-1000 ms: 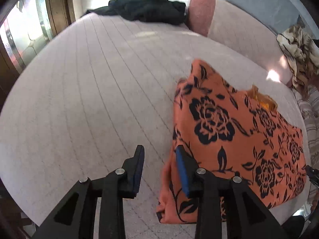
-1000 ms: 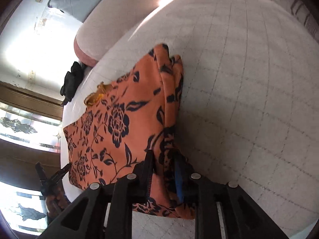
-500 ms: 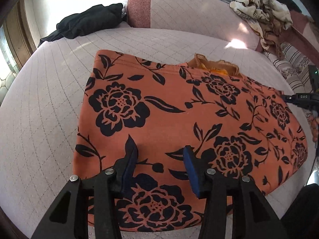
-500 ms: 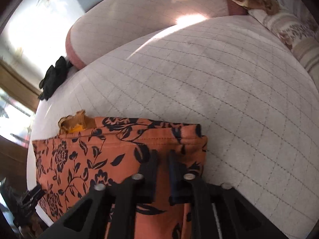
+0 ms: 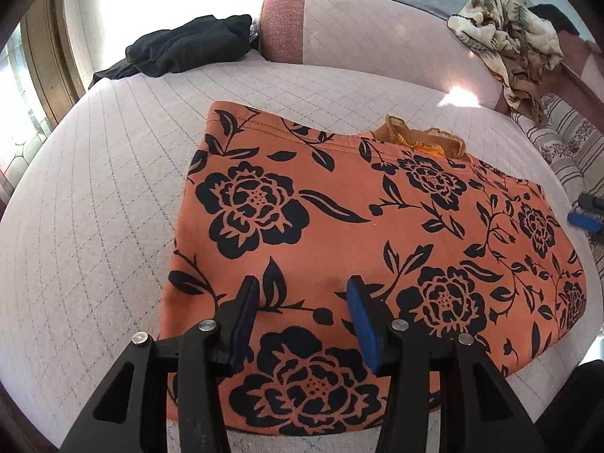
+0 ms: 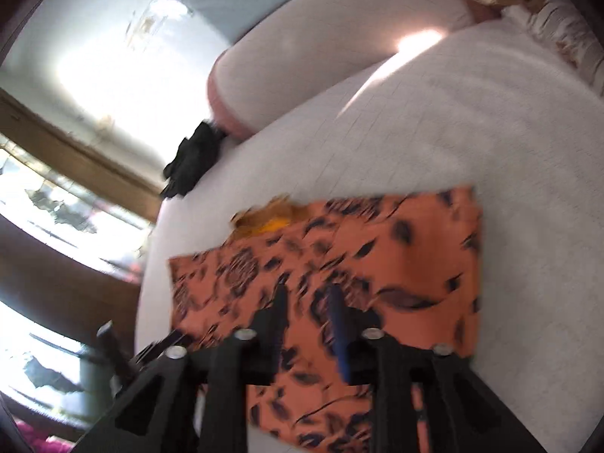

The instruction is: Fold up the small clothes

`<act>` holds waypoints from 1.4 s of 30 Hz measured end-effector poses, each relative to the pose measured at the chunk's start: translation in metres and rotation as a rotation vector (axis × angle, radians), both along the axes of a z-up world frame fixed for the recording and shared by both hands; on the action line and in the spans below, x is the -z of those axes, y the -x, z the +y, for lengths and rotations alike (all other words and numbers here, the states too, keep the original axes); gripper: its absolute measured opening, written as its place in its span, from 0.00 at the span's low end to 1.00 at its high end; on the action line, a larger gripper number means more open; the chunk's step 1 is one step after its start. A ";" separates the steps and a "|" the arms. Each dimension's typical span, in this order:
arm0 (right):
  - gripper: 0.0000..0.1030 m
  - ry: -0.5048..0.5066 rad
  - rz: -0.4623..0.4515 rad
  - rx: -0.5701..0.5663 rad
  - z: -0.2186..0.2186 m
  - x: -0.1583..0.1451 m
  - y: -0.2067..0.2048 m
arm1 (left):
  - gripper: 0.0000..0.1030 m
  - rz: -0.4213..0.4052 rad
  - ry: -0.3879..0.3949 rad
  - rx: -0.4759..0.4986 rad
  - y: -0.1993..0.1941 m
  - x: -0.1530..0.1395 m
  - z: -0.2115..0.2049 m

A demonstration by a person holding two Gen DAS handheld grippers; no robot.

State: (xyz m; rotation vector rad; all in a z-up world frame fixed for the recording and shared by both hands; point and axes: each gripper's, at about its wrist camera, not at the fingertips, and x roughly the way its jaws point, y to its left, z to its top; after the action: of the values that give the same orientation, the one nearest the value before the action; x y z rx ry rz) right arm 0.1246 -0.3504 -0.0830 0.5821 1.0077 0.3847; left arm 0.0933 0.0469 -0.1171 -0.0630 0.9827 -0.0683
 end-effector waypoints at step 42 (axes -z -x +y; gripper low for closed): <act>0.71 -0.073 -0.028 0.227 -0.059 0.022 -0.043 | 0.54 -0.042 0.019 -0.041 -0.018 -0.044 0.054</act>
State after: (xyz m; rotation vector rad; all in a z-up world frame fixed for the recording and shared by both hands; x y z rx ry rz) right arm 0.1676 -0.4091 -0.1055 0.7476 0.8924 0.2284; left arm 0.1117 0.1010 -0.0736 -0.0990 0.9386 -0.0417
